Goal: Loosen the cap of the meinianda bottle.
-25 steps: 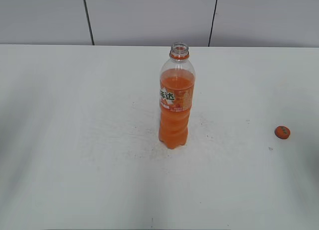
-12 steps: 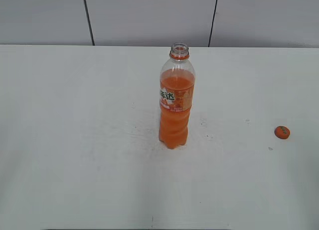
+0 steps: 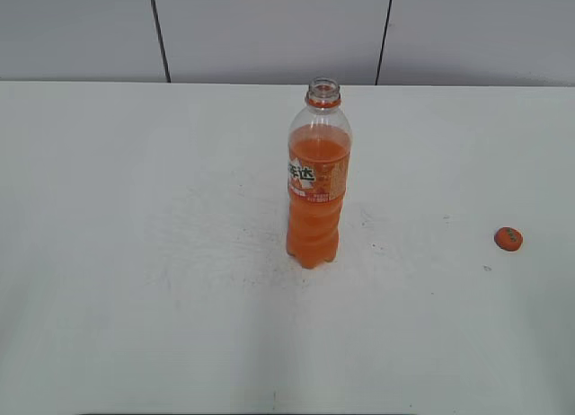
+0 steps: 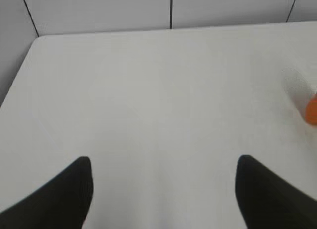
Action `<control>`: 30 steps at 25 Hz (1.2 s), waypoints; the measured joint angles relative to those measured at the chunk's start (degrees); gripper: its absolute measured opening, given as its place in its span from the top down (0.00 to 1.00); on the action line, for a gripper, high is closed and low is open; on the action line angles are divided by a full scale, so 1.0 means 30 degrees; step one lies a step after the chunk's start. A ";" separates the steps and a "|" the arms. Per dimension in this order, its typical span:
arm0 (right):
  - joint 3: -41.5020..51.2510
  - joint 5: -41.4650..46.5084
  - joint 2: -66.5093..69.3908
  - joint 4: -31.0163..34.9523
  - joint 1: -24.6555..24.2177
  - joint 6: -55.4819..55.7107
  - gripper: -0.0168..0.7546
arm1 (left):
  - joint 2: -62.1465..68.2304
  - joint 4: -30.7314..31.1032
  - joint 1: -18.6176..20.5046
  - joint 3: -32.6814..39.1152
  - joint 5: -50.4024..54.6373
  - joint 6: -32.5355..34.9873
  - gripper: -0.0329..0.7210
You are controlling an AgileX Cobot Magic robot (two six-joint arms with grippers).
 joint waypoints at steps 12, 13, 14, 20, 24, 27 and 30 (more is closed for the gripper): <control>0.0026 -0.0269 -0.0565 -0.0014 0.0000 -0.0057 0.27 | -0.0038 -0.0553 0.0000 0.0019 -0.0197 0.0322 0.26; 0.0026 -0.0269 -0.0565 -0.0014 0.0000 -0.0057 0.27 | -0.0038 -0.0553 0.0000 0.0019 -0.0197 0.0340 0.26; 0.0026 -0.0269 -0.0565 -0.0014 0.0000 -0.0057 0.27 | -0.0038 -0.0553 0.0020 0.0019 -0.0197 0.0340 0.26; 0.0026 -0.0269 -0.0565 -0.0014 0.0000 -0.0071 0.27 | -0.0038 -0.0567 0.1168 0.0019 -0.0197 0.0340 0.27; 0.0026 -0.0269 -0.0565 -0.0089 0.0000 -0.0071 0.27 | -0.0038 -0.0588 0.2473 0.0019 -0.0211 0.0340 0.27; 0.0026 -0.0269 -0.0565 -0.0189 0.0000 -0.0071 0.27 | -0.0038 -0.0588 0.2673 0.0019 -0.0233 0.0340 0.28; 0.0026 -0.0269 -0.0565 -0.0363 0.0000 -0.0071 0.27 | -0.0038 -0.0588 0.2673 0.0019 -0.0233 0.0340 0.28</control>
